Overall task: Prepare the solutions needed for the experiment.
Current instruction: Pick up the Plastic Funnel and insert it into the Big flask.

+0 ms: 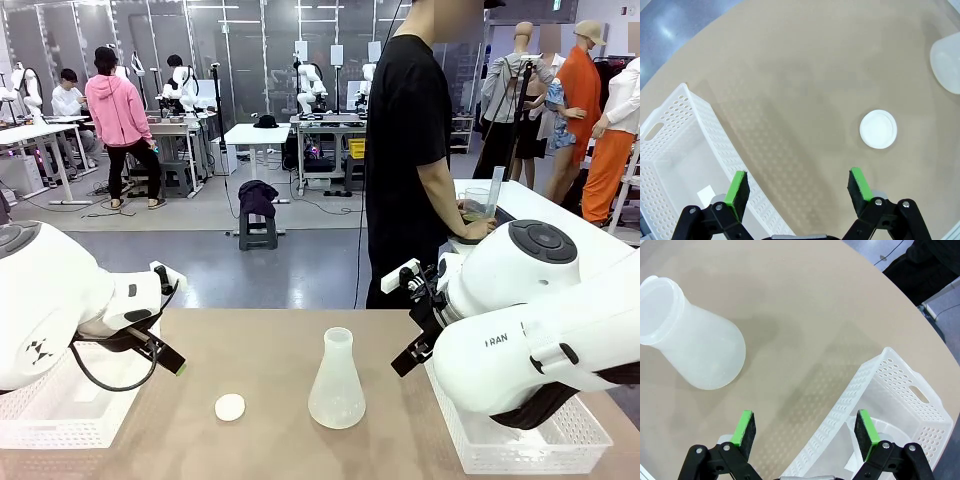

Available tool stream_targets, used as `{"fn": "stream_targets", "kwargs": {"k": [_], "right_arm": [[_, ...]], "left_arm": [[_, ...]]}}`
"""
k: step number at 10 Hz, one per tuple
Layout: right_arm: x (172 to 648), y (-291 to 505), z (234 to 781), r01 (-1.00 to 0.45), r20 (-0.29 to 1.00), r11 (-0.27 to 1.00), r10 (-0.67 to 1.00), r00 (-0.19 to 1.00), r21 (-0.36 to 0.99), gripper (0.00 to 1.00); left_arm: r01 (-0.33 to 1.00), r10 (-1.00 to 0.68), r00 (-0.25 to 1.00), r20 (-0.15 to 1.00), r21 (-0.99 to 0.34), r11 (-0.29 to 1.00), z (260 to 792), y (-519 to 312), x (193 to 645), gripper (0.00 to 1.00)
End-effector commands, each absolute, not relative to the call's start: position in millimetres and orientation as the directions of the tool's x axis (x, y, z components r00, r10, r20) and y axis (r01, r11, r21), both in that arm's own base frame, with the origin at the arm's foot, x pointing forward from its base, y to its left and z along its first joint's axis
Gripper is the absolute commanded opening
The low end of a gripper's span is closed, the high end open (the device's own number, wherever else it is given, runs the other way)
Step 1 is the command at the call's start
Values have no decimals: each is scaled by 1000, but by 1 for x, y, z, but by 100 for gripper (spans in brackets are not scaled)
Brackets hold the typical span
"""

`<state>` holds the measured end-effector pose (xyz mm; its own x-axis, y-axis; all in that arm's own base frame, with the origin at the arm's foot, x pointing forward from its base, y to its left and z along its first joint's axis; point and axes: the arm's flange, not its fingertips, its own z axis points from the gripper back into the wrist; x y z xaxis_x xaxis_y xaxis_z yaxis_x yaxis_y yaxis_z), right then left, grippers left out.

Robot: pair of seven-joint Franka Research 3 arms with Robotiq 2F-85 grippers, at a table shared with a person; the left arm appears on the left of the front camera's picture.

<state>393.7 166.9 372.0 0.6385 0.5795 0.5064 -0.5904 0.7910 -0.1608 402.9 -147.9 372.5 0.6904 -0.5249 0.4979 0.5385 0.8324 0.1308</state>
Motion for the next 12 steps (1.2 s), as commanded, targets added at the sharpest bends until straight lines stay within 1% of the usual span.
{"fn": "stream_targets", "kwargs": {"k": [1,3,4,5,6,7,8,10,11,12], "right_arm": [[393,166,378,-579,499,798,576,648,-170,100],[390,162,400,-573,516,799,573,636,-181,100],[389,155,411,-603,556,781,578,597,-165,100],[391,146,418,-625,576,752,612,543,-210,100],[397,135,425,-652,628,731,607,487,-201,100],[404,125,428,-662,660,723,597,456,-198,100],[408,121,428,-671,676,722,581,453,-170,100],[411,118,429,-651,675,745,554,486,-143,100],[412,119,431,-620,665,773,533,523,-133,100],[403,127,433,-632,662,756,563,494,-171,100]], "left_arm": [[521,-516,694,501,145,841,384,-150,402,100],[518,-513,673,533,155,841,401,-147,399,100],[547,-514,647,563,127,827,409,-139,400,100],[580,-530,602,596,129,804,415,-126,405,100],[621,-561,538,629,155,768,418,-114,413,100],[665,-586,495,641,154,731,420,-103,420,100],[697,-597,460,657,150,701,421,-97,424,100],[707,-589,468,659,119,697,423,-93,427,100],[717,-600,463,652,122,686,425,-93,426,100],[683,-595,477,647,153,714,426,-102,413,100]]}}
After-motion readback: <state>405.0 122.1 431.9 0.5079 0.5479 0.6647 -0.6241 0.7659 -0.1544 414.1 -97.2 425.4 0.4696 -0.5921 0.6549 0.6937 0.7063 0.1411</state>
